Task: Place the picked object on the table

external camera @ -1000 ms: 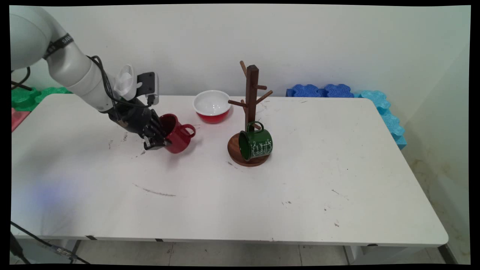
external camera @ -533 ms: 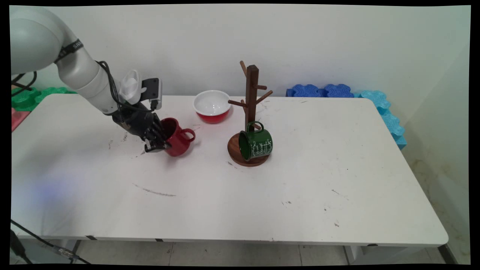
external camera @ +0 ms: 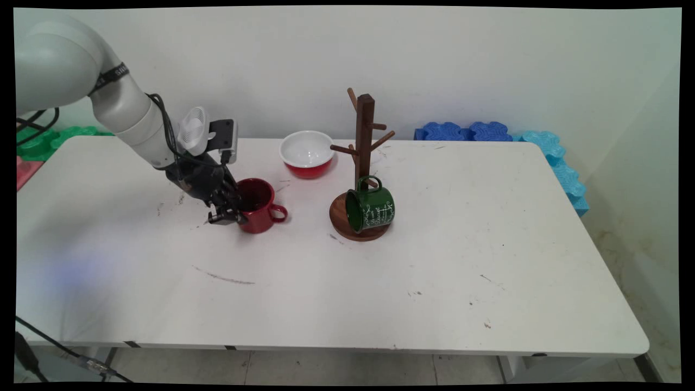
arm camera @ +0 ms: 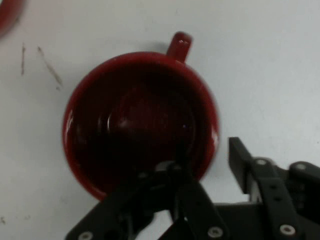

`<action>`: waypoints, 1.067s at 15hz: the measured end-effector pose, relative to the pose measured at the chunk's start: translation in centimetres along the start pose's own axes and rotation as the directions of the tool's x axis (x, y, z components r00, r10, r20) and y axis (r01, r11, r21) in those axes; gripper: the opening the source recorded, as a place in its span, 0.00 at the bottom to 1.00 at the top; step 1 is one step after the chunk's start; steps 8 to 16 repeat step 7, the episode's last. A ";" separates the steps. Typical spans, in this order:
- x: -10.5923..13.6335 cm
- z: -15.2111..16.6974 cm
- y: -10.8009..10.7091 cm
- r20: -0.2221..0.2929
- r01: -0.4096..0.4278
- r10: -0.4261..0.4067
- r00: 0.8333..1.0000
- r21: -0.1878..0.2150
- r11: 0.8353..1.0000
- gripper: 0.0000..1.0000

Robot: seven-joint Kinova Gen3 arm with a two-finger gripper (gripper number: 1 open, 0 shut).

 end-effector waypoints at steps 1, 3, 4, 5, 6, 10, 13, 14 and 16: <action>0.0 0.1 0.0 0.001 -0.001 0.001 1.000 -0.001 1.000 1.00; -0.1 0.2 -0.1 0.004 -0.004 0.004 1.000 -0.003 1.000 1.00; -0.1 0.3 -0.1 0.005 -0.005 0.005 1.000 -0.004 1.000 1.00; -0.1 0.4 -0.1 0.006 -0.007 0.007 1.000 -0.005 1.000 1.00; -0.1 0.4 -0.1 0.007 -0.007 0.007 1.000 -0.004 1.000 1.00; -0.1 0.4 -0.1 0.007 -0.007 0.007 1.000 -0.003 1.000 1.00; -0.1 0.4 -0.1 0.007 -0.007 0.007 1.000 -0.003 1.000 1.00; -0.1 0.4 -0.1 0.007 -0.007 0.007 1.000 -0.003 1.000 1.00; -0.1 0.4 -0.1 0.007 -0.007 0.007 1.000 -0.003 1.000 1.00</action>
